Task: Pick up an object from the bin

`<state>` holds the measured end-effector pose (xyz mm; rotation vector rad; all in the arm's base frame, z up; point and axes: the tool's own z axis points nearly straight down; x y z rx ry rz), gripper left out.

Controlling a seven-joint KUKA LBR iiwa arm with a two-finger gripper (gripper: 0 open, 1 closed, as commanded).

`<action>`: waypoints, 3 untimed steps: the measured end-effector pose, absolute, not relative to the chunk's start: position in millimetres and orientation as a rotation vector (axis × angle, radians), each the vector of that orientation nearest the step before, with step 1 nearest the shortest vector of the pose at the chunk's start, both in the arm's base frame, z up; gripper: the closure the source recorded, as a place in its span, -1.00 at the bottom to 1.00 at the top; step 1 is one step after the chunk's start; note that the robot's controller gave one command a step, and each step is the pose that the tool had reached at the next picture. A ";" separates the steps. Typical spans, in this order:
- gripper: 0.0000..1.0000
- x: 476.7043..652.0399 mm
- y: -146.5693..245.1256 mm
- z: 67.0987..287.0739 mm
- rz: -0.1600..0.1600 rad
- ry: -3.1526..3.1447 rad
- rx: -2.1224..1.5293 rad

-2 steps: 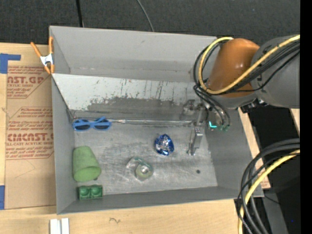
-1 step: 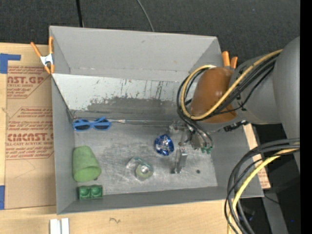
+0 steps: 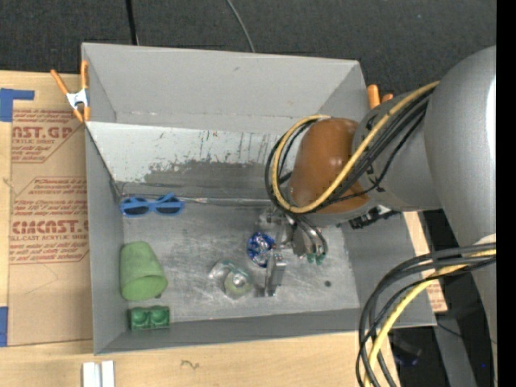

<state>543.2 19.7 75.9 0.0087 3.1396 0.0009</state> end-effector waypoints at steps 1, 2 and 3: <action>-1.00 536.2 -0.2 72.3 0.005 3.130 0.098; 1.00 537.6 0.5 73.7 0.006 3.125 0.096; 1.00 508.8 20.5 256.4 -0.001 3.106 -0.412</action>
Offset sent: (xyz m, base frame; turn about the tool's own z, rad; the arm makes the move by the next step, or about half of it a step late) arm -0.0099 -0.0220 -0.0059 0.0585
